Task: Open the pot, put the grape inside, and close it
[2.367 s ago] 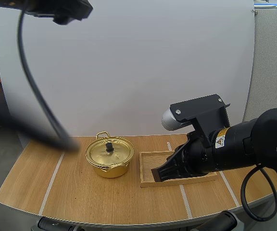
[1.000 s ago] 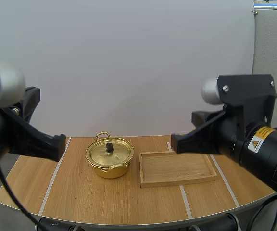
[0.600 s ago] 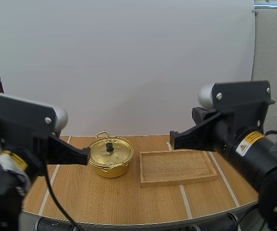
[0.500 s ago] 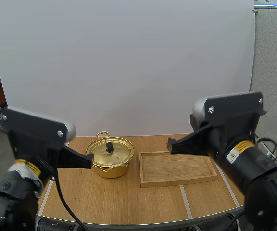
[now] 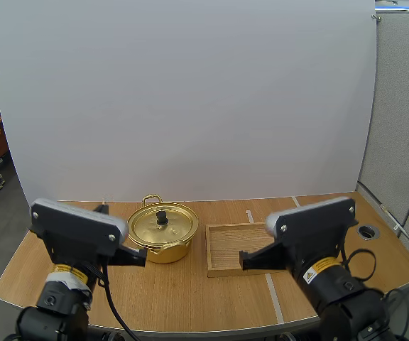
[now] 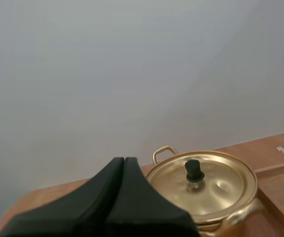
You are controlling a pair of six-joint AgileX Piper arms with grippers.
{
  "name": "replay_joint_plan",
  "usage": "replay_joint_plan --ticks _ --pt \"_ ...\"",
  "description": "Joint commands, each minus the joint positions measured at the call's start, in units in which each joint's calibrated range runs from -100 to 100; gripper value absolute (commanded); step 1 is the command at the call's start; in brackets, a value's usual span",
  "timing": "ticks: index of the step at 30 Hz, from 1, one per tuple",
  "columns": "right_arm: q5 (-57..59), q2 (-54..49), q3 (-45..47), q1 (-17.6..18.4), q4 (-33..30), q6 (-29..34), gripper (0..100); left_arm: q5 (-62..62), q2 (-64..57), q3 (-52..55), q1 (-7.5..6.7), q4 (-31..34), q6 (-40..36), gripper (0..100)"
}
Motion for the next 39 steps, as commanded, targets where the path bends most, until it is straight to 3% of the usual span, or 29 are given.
replay_joint_plan --ticks 1,3,11,22,39 --pt "-5.6 -0.4 7.1 -0.2 -0.3 -0.4 0 0.7 -0.3 6.2 0.07 0.6 -1.9 0" --pt "-5.6 -0.4 7.1 -0.2 -0.3 -0.4 0 3.6 -0.3 6.2 0.07 0.3 -4.3 0" --pt "12.3 -0.4 7.1 -0.2 -2.0 -0.3 0 10.1 -0.3 6.2 0.07 0.3 -11.4 0" --pt "11.9 -0.4 7.1 -5.0 -2.1 2.3 0 16.2 -0.3 6.2 0.15 0.3 -13.2 0" --pt "11.9 -0.4 7.1 -5.1 -2.1 2.3 0 15.0 -0.3 6.2 0.15 0.3 -13.1 0"
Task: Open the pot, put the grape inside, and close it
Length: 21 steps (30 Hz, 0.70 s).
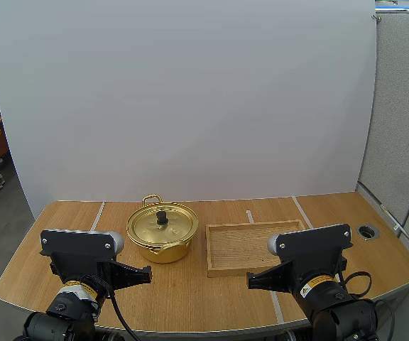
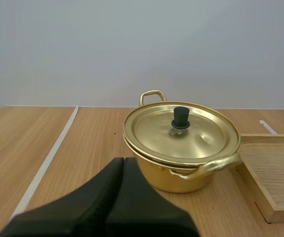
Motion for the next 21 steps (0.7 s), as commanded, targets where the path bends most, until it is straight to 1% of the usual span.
replay_joint_plan --ticks 1,8,21 --pt "-0.2 -0.3 0.0 -0.1 -0.3 0.1 0 -1.4 -0.3 0.2 0.15 0.3 -0.3 0" --pt "-0.2 -0.3 0.0 3.7 -0.3 0.1 0 -1.4 -0.3 0.2 0.15 0.3 -0.3 0" --pt "-0.4 -0.3 0.0 4.1 -0.3 0.1 0 -1.4 -0.3 0.2 0.15 0.3 -0.3 0"
